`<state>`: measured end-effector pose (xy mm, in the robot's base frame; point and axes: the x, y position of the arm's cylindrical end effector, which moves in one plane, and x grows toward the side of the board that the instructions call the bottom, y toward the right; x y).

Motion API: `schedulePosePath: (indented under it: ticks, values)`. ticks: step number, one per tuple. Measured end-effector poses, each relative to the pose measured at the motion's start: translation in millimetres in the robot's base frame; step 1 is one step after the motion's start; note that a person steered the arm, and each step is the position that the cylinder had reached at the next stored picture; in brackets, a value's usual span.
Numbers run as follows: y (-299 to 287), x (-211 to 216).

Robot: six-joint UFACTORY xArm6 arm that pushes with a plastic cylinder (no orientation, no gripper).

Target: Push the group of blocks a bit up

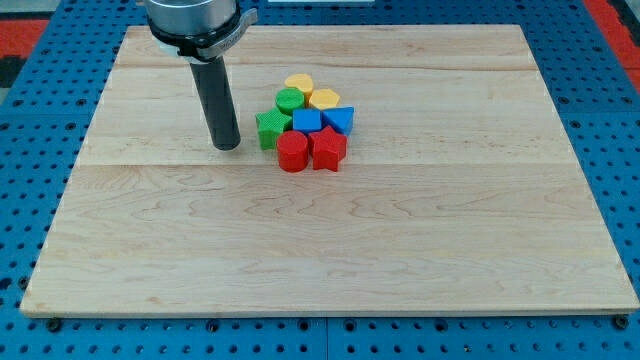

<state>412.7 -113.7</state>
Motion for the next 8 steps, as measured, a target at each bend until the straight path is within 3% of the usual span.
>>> schedulePosePath:
  ticks: [4,6,7,8]
  values:
    - [-10,-17]
    - [-9,29]
    - [31,44]
    - [66,32]
